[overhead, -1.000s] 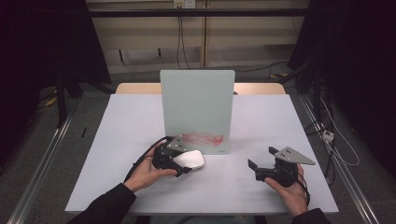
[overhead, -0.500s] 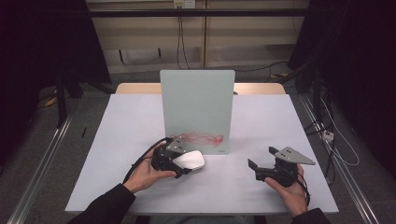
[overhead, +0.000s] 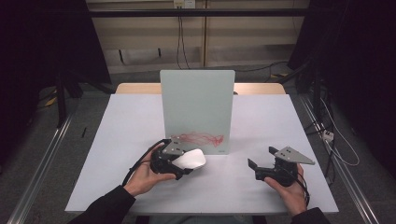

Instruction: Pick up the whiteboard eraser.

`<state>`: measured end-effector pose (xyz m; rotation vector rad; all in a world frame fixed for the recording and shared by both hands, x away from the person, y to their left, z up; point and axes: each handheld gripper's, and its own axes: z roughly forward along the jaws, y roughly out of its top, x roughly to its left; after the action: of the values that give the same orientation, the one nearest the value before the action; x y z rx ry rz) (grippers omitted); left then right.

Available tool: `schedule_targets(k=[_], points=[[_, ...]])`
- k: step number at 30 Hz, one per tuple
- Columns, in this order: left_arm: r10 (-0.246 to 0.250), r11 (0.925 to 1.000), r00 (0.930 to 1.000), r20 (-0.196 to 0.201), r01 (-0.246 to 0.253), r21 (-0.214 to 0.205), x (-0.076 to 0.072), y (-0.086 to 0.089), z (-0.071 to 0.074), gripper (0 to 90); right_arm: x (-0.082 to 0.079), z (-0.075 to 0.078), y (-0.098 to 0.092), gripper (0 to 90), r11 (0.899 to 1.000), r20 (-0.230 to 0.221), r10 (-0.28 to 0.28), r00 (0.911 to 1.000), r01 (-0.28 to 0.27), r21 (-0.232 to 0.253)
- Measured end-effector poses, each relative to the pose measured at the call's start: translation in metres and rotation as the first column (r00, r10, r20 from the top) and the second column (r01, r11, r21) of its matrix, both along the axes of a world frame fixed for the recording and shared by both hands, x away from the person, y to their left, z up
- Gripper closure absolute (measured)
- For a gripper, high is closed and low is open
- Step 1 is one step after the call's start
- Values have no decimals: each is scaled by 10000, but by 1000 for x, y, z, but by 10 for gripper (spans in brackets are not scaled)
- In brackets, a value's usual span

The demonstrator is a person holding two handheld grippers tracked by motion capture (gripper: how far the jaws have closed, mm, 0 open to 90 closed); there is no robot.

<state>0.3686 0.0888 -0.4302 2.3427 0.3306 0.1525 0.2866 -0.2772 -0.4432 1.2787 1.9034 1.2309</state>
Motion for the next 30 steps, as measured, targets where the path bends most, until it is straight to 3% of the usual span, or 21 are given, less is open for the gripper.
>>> schedule_targets(k=[2,10,20,30], points=[[63,9998,10000,41,-62,-211,0,2,2,308,1,0,1,74,10000,-40,-5,10000,5,16],[326,9992,9991,285,-319,-241,-2,8,5,309,3,0,3,73,9999,-22,125,9999,-125,-19],[593,9947,9967,554,-544,-873,-5,15,12,308,0,1,2,77,9999,67,165,9998,-165,-16],[876,9912,9938,683,-802,-1050,-8,21,14,308,-1,1,1,76,9999,60,125,9999,-125,27]])
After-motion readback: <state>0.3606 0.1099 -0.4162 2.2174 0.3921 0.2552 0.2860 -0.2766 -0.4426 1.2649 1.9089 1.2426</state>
